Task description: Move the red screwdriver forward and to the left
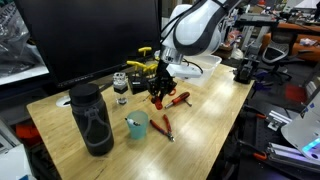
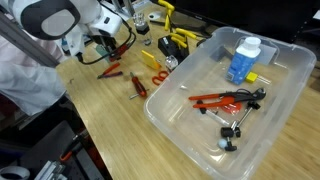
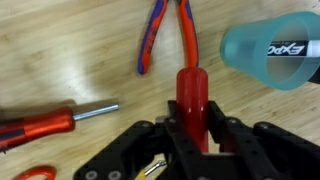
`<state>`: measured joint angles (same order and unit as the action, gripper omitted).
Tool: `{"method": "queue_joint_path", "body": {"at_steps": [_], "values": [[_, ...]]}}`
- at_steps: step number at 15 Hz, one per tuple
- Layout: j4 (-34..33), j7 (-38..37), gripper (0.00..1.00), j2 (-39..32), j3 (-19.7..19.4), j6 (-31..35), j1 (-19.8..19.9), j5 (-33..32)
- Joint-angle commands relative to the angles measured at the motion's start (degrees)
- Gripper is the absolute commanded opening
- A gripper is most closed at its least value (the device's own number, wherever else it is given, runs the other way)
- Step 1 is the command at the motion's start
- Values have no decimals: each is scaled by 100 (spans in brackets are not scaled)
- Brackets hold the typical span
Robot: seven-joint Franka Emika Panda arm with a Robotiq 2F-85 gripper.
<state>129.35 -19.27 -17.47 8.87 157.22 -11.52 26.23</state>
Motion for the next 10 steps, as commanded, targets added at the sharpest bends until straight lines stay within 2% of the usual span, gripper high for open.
{"method": "queue_joint_path", "body": {"at_steps": [1, 3, 5, 10], "values": [[-679, 1449, 8, -406, 503, -537, 635, 367], [-1031, 2231, 8, -669, 744, -833, 974, 703], [-1351, 2649, 8, -898, 776, -1211, 1125, 816], [-1869, 2954, 8, -1389, 640, -1900, 1220, 733]]}}
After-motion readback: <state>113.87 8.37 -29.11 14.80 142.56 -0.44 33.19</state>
